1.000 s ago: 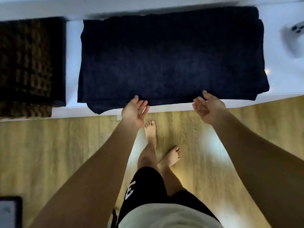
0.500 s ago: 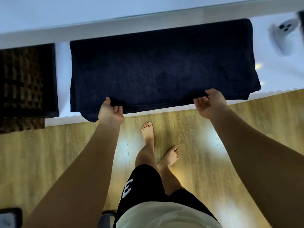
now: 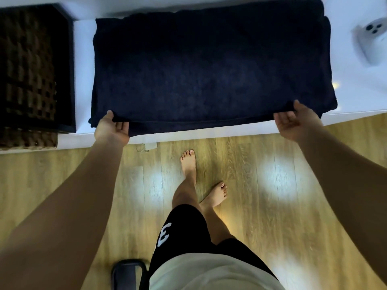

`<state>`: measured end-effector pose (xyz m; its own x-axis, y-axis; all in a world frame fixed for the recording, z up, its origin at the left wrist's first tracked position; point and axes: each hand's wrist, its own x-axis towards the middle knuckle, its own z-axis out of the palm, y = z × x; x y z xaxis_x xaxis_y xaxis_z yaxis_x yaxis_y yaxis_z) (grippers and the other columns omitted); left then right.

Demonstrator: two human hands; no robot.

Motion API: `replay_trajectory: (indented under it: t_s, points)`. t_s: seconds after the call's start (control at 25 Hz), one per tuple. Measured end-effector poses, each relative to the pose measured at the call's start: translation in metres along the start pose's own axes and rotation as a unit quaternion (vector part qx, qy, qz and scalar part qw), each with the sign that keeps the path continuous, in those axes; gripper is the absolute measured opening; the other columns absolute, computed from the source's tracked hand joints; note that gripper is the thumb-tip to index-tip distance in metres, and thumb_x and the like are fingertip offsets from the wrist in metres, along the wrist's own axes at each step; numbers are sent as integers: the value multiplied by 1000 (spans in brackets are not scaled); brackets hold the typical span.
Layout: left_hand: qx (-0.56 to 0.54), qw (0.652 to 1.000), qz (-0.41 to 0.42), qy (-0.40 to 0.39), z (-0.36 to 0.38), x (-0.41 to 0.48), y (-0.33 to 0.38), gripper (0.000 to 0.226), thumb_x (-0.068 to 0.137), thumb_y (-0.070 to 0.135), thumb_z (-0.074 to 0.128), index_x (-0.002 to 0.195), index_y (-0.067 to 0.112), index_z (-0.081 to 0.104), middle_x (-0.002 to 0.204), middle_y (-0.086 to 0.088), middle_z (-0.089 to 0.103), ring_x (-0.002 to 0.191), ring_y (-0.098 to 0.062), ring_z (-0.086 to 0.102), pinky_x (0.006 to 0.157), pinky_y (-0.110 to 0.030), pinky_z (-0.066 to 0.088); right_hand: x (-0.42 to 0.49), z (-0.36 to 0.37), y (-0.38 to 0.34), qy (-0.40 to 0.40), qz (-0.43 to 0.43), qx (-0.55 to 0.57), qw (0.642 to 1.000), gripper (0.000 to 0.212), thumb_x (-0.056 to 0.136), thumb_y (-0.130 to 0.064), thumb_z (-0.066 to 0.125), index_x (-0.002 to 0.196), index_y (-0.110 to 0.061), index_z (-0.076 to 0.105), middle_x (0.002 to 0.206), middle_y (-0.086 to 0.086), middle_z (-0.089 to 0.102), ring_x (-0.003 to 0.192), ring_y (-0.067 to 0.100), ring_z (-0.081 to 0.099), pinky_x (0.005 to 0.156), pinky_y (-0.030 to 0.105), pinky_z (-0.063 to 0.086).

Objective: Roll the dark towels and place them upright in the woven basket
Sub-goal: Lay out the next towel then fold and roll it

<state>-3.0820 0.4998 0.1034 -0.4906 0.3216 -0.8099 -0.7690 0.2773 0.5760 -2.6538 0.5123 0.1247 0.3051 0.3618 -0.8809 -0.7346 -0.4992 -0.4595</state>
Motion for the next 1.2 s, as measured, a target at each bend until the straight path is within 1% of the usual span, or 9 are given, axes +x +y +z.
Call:
replay_trajectory:
  t_s: [0.12,0.24,0.4,0.52,0.72,0.8,0.92,1.08,1.2]
  points:
    - [20,998,48,-21,0,-5,22,18,90,15,69,106,8,65,94,-7,72,82,-18,71,60,-27,59,-2,2,-27,-11,-46,16,999,10,94,-17,63,86,-14,61,42,-2,51,36,9,55,67,26,59]
    - [19,995,76,-55,3,-10,50,11,92,19,66,100,12,66,85,-4,73,74,-14,71,65,-22,57,-10,10,-45,-47,-83,60,994,11,92,-11,65,81,-12,62,45,-1,43,36,9,49,69,26,59]
    - [99,994,40,-24,-10,0,41,21,95,25,62,115,18,63,107,-1,69,97,-15,68,66,-25,58,-4,2,-34,-10,-65,-20,998,7,94,-15,63,88,-14,61,46,-2,55,36,8,54,67,26,59]
    - [142,989,-36,-10,-18,1,16,25,99,26,54,124,21,57,124,-2,60,114,-18,61,83,-34,57,11,-14,-14,17,-6,-85,996,12,95,-21,61,89,-12,58,49,-3,55,36,8,54,67,30,60]
    - [165,984,-49,37,-1,-12,-9,17,91,19,68,107,17,64,104,-3,58,99,-17,61,73,-36,57,21,-15,-6,39,9,-112,993,16,92,-22,66,85,-11,58,56,-1,57,46,11,62,62,32,60]
    - [144,987,-48,51,3,-13,-16,16,89,16,70,104,15,64,98,-4,57,95,-17,60,74,-35,56,26,-12,-4,55,17,-122,991,13,91,-23,67,94,-12,63,71,-1,57,58,11,62,54,31,58]
    - [108,992,-40,49,3,-13,-16,10,89,19,70,94,16,62,90,1,60,86,-13,62,80,-34,56,27,-9,1,68,25,-130,989,24,90,-23,67,111,-13,65,85,-1,58,71,12,62,52,32,58]
    - [18,999,-40,-6,9,-19,0,7,94,16,64,90,12,61,54,2,54,49,-11,58,74,-33,61,16,-2,8,68,35,-115,990,25,91,-26,67,111,-11,61,109,1,61,89,14,64,57,35,57]
    - [-35,999,-7,-32,16,-28,15,8,92,9,66,98,3,63,62,-5,70,51,-16,69,71,-34,62,-3,11,36,20,73,-98,992,38,90,-31,68,117,-9,55,109,7,64,93,19,67,70,39,58]
